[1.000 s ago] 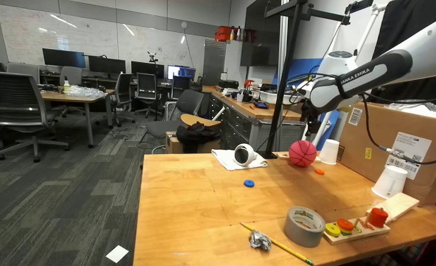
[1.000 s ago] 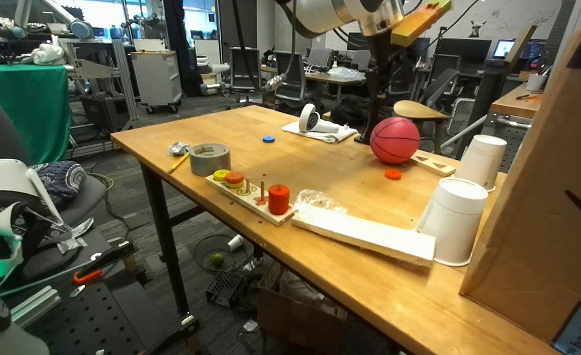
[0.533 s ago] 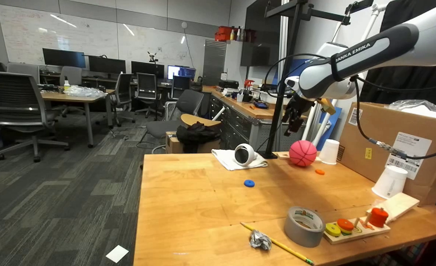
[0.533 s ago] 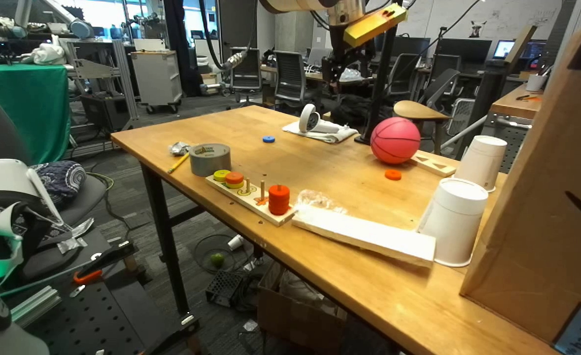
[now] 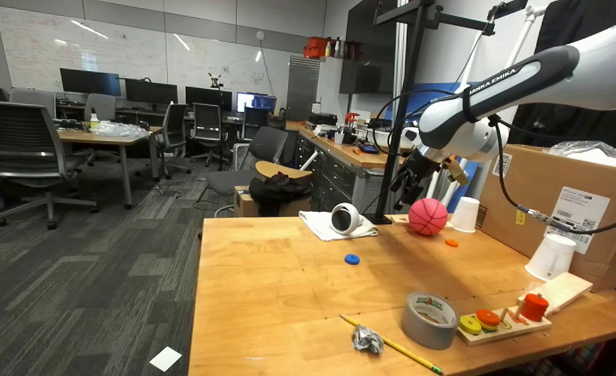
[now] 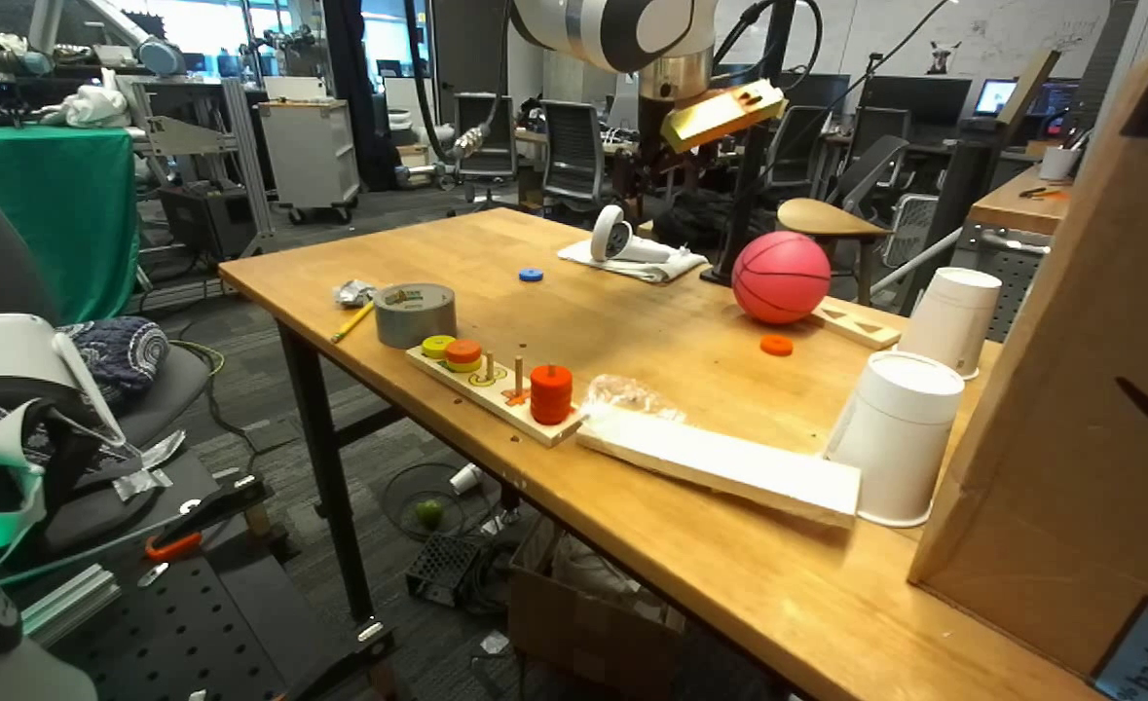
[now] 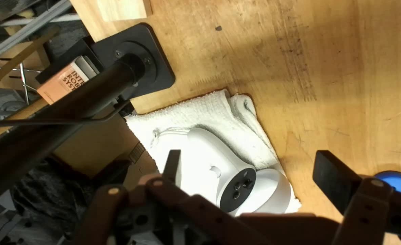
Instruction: Move the basketball to the right.
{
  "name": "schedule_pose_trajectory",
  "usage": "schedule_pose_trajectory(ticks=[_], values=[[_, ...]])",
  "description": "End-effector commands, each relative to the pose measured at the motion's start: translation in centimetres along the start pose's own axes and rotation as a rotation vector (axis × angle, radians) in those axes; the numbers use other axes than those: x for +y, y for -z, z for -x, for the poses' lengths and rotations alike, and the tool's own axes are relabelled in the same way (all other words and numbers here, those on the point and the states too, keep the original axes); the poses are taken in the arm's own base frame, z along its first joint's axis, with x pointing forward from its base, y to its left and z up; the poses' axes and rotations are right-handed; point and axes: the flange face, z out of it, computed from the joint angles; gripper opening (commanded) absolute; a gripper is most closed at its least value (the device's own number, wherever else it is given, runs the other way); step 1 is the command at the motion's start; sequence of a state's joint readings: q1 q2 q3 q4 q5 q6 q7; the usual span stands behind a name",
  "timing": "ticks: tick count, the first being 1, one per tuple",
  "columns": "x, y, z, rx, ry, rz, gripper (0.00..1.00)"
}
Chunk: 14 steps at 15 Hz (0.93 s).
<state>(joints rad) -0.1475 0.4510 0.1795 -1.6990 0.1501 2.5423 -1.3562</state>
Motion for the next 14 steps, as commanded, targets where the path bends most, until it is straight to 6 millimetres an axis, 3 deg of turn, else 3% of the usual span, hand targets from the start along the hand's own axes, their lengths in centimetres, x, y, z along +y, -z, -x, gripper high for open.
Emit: schedule_pose_trajectory(ticks=[1, 9, 11, 14], values=[[0.5, -0.8, 0.4, 0.027, 0.039, 0.037, 1.00], [1.1, -4.6, 2.6, -0.040, 0.062, 0.067, 1.00], [1.7, -4.8, 4.0, -0.086, 0.070, 0.080, 1.00], [2.6, -3.5, 8.4, -0.205, 0.046, 0.111, 1.00]])
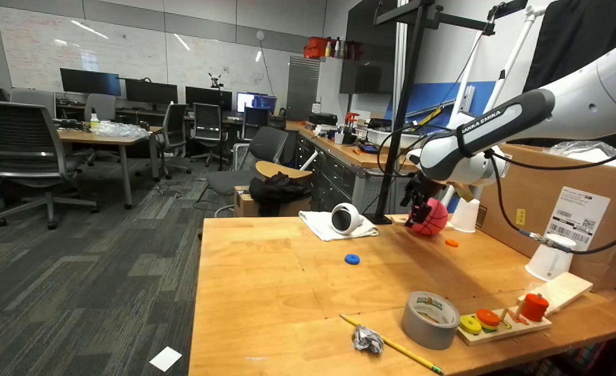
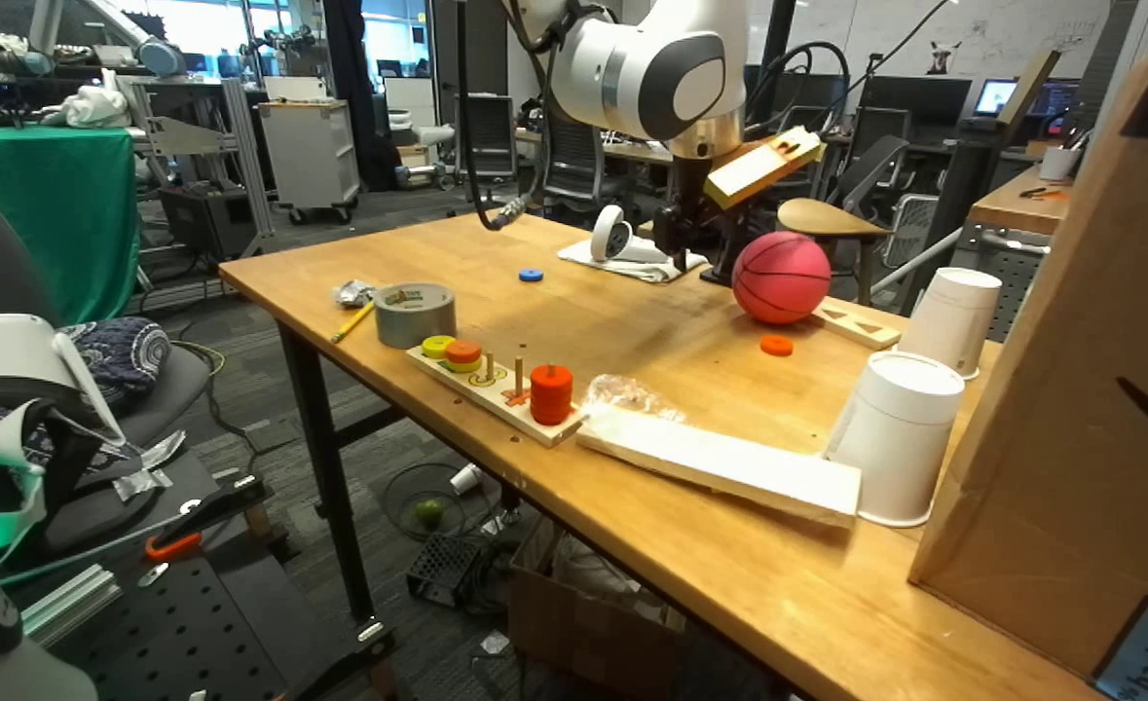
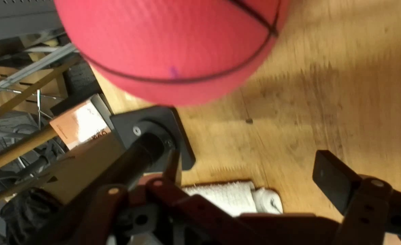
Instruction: Move the basketball to the right.
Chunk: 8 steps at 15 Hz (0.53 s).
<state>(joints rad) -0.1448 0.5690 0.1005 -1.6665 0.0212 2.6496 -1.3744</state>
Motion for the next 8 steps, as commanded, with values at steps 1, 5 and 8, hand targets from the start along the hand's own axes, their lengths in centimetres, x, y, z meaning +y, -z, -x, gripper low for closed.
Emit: schedule_pose_trajectory(ticks=[1, 5, 8], values=[[1.5, 1.7, 4.9, -0.141, -0.037, 0.071, 1.00], [2.3, 7.6, 12.6, -0.323, -0.127, 0.167, 1.00], [2.8, 14.5, 16.0, -0.419, -0.203, 0.286, 1.00]])
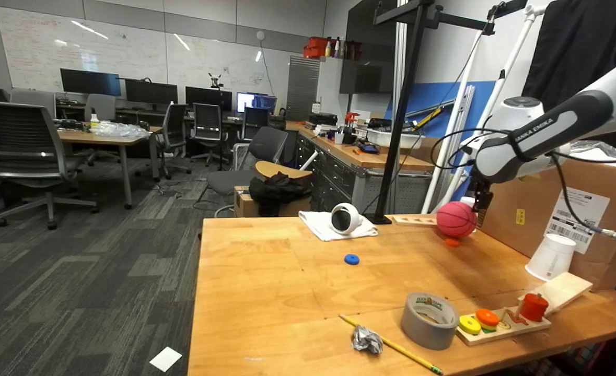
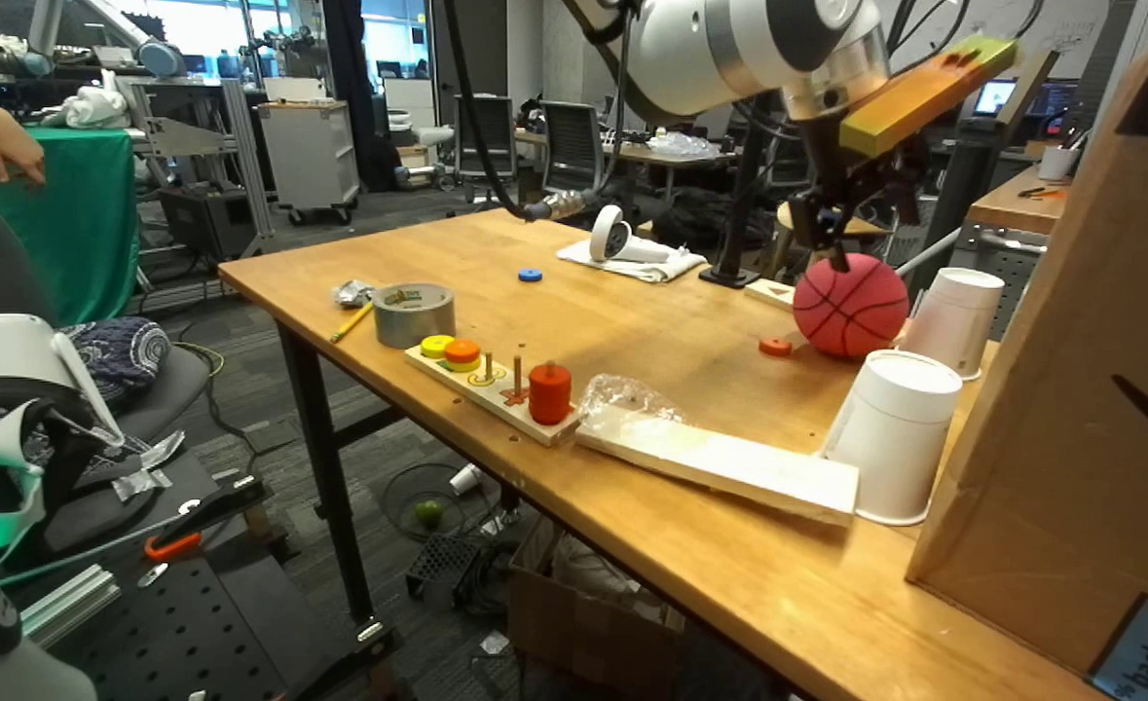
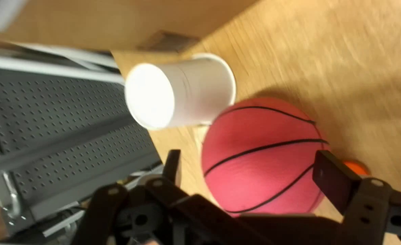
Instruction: Move the basketball to the right.
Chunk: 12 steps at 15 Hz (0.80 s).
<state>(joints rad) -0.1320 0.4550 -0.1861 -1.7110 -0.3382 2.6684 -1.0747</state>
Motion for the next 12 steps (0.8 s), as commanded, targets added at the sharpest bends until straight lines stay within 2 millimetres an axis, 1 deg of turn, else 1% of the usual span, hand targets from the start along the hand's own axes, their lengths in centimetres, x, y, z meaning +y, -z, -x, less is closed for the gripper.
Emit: schedule_pose_trajectory(ticks=[1, 2, 3, 5, 7, 10, 12], values=[[1.4, 7.5, 4.7, -0.077, -0.108, 0.143, 1.00], [1.5, 9.1, 4.9, -0.092, -0.117, 0.176, 1.00], [1.3, 10.7, 4.6, -0.107, -0.112, 0.210, 1.00], [0.1, 13.8, 3.4, -0.121, -0.088, 0.261, 1.00], [-2.0, 16.3, 1.4, -0.079, -0.074, 0.272, 1.00], [-5.0, 18.8, -1.1, -0.022, -0.054, 0.262, 1.00], [-6.7, 19.4, -2.0, 0.003, -0.041, 0.238, 1.00]])
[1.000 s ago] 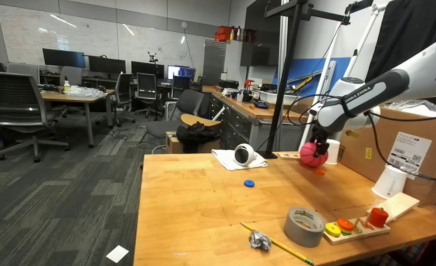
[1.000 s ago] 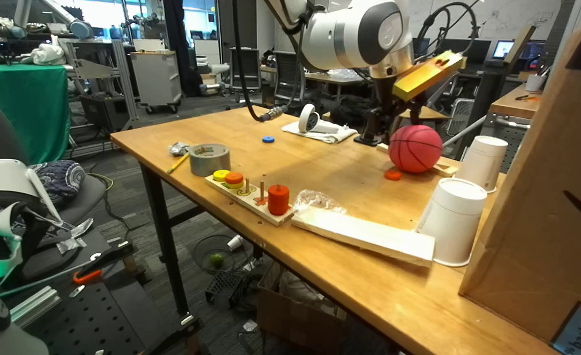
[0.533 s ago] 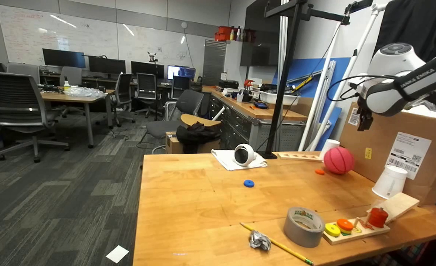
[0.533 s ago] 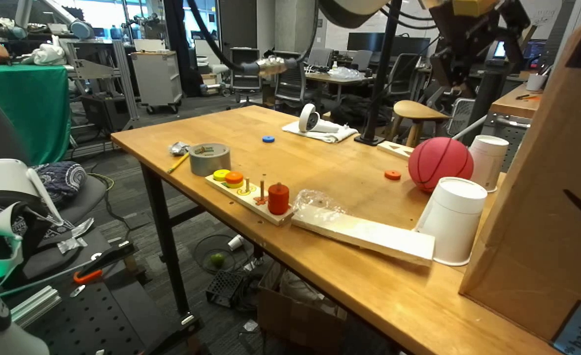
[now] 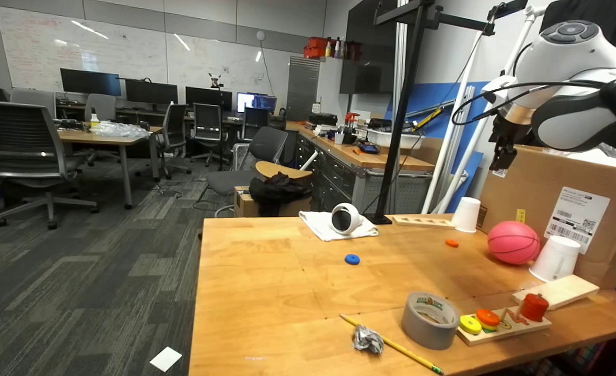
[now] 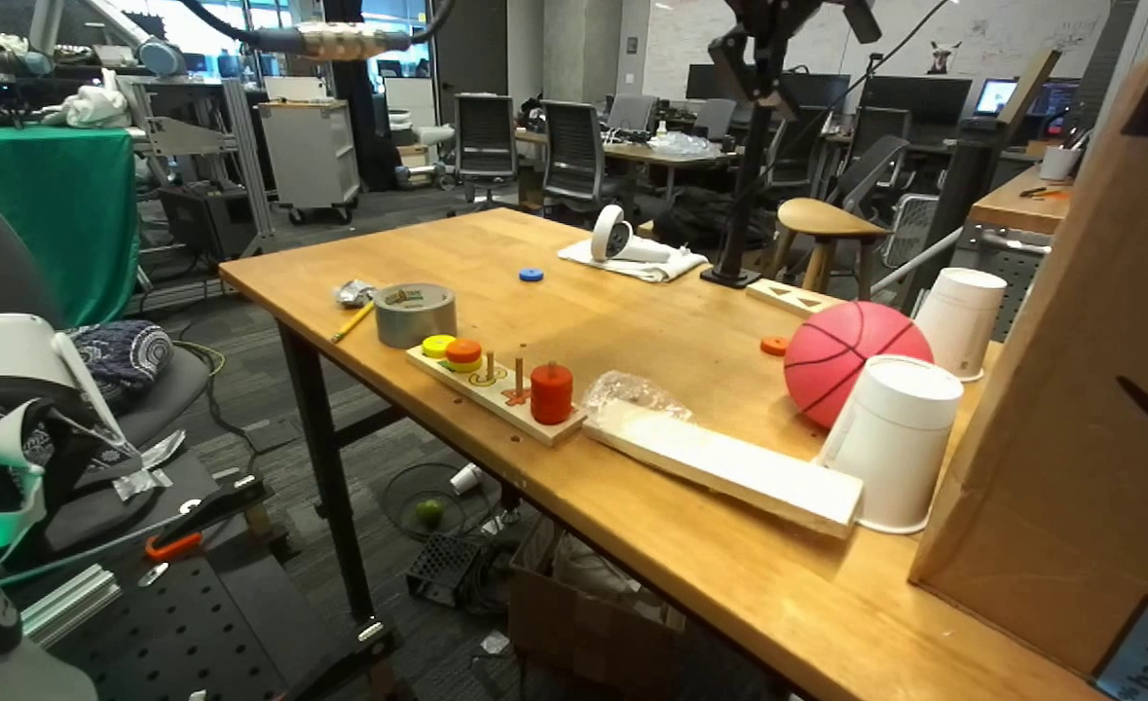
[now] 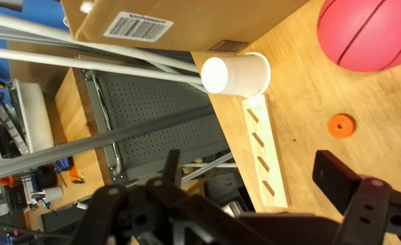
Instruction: Move the basketball to the right.
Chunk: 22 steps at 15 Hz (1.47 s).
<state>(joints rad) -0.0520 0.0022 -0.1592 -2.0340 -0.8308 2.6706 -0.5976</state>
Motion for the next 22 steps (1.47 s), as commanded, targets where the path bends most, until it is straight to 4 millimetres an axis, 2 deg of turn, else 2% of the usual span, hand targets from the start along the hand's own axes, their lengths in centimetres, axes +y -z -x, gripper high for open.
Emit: schedule_pose_trajectory(ticks=[1, 4, 8, 11, 14, 22], values=[[-3.1, 2.9, -0.4, 0.035, 0.012, -0.029, 1.00], [-6.2, 2.6, -0.6, 0.033, 0.044, -0.125, 1.00], [-10.9, 0.9, -0.8, 0.000, 0.068, -0.319, 1.00], [-13.1, -0.5, -1.5, -0.011, 0.055, -0.424, 1.00], [-13.9, -2.3, -2.4, -0.038, 0.005, -0.497, 1.00], [-14.1, -8.0, -2.6, -0.148, -0.084, -0.552, 1.00]])
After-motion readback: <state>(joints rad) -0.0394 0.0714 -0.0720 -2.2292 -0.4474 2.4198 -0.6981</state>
